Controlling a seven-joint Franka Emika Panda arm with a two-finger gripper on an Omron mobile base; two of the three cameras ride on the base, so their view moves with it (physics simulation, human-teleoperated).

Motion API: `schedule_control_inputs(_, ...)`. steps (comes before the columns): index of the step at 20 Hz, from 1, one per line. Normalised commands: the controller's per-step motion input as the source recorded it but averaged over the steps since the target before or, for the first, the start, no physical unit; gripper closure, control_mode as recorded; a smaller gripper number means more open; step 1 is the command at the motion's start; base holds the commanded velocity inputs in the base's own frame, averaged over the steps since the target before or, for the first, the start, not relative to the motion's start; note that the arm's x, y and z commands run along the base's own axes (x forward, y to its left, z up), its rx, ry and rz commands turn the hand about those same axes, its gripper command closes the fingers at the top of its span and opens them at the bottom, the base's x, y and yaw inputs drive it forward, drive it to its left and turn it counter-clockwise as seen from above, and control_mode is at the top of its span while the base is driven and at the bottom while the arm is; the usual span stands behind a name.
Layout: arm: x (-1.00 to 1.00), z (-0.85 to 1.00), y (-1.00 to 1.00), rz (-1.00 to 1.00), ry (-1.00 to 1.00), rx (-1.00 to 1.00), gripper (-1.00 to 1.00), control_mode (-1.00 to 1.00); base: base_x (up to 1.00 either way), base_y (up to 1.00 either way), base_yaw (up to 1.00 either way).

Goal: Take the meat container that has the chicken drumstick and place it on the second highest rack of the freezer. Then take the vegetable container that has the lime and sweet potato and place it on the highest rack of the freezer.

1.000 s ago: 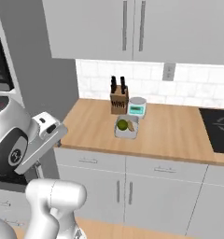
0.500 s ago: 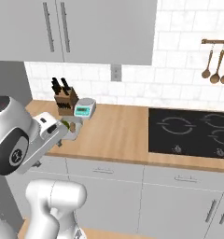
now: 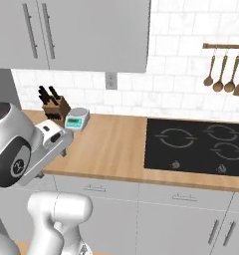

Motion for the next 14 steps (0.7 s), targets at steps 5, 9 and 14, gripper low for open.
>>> schedule_control_inputs(5,0.00,0.00,0.00,0.00,0.00,0.00,-1.00,1.00,0.48,0.00,-0.02)
schedule_control_inputs(9,0.00,0.00,0.00,0.00,0.00,0.00,-1.00,1.00,0.26,0.05,-0.08)
schedule_control_inputs(14,0.00,0.00,0.00,0.00,0.00,0.00,-1.00,1.00,0.13,0.02,-0.06)
